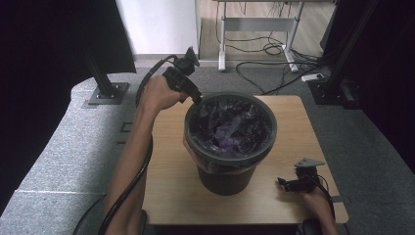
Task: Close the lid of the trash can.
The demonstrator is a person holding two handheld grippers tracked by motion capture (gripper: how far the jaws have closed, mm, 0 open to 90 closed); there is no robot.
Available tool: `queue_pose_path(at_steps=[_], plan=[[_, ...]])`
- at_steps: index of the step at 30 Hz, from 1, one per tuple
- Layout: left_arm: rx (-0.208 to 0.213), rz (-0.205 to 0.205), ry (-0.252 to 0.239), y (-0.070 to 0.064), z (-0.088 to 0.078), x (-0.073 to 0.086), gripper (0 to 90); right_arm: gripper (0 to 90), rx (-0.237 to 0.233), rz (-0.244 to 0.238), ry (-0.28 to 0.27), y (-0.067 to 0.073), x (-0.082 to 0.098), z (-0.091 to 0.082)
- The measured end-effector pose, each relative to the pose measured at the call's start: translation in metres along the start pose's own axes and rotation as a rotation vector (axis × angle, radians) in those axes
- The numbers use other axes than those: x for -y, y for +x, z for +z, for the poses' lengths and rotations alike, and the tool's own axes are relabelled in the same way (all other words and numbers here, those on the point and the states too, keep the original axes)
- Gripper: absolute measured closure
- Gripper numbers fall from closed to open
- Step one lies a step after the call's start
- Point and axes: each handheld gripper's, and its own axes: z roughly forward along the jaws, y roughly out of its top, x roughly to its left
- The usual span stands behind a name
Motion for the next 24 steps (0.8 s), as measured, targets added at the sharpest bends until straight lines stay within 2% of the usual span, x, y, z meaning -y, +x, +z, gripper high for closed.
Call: queue_pose_path(at_steps=[6, 10, 13, 17, 24], plan=[[0.018, -0.026, -0.054, 0.019, 0.001, 0.019, 8.6, 0.0, 0.0, 0.0, 0.0, 0.0, 0.0, 0.0], [0.014, -0.041, -0.08, 0.029, 0.003, 0.031, 0.0, 0.0, 0.0, 0.0, 0.0, 0.0, 0.0, 0.0], [0.014, -0.037, -0.116, 0.035, 0.004, 0.041, 0.0, 0.0, 0.0, -0.001, 0.0, 0.0, 0.0, 0.0], [-0.014, -0.016, -0.163, 0.042, 0.004, 0.053, 0.0, 0.0, 0.0, 0.0, 0.0, 0.0, 0.0, 0.0], [-0.046, -0.014, -0.21, 0.053, 0.011, 0.072, 0.0, 0.0, 0.0, -0.001, 0.0, 0.0, 0.0, 0.0]])
